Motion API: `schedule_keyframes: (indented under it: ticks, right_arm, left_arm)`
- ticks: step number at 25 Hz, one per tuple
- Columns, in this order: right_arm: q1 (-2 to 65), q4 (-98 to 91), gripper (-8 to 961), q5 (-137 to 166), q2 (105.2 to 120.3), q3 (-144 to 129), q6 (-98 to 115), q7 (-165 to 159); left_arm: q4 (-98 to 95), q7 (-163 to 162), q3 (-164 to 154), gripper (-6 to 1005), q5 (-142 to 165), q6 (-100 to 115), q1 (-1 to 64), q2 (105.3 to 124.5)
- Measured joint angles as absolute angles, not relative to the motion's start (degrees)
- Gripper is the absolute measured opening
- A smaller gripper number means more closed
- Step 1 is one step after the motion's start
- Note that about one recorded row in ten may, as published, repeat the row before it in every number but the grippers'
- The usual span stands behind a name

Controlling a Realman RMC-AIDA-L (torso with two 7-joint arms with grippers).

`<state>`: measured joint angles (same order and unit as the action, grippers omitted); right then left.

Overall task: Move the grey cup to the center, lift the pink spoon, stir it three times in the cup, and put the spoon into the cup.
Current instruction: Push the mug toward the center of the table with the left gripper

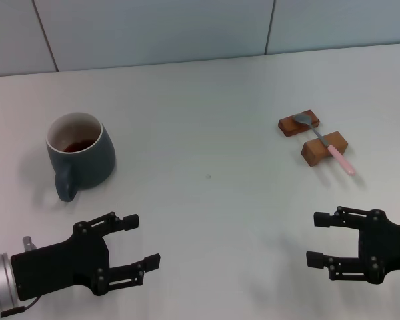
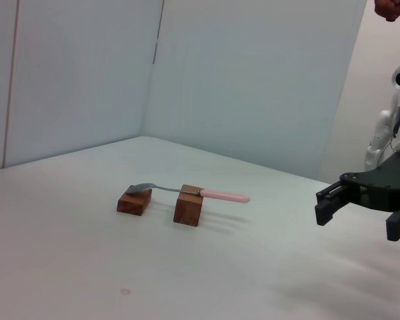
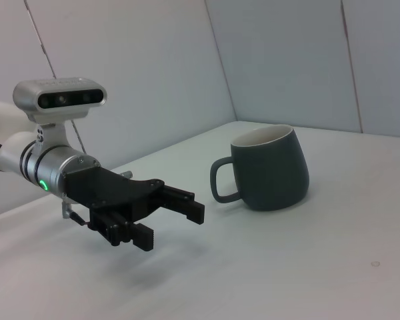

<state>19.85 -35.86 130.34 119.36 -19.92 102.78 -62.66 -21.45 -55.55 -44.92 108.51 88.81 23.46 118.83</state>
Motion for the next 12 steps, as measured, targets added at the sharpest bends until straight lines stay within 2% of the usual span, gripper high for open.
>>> schedule_keyframes:
  ticks: [12]
  right_arm:
    - [19.8,-35.9,788,130.3,119.36,-19.8,102.8,-62.7]
  left_arm:
    - [-21.4,-55.0,-44.6,825,108.3,89.7,23.5,118.83]
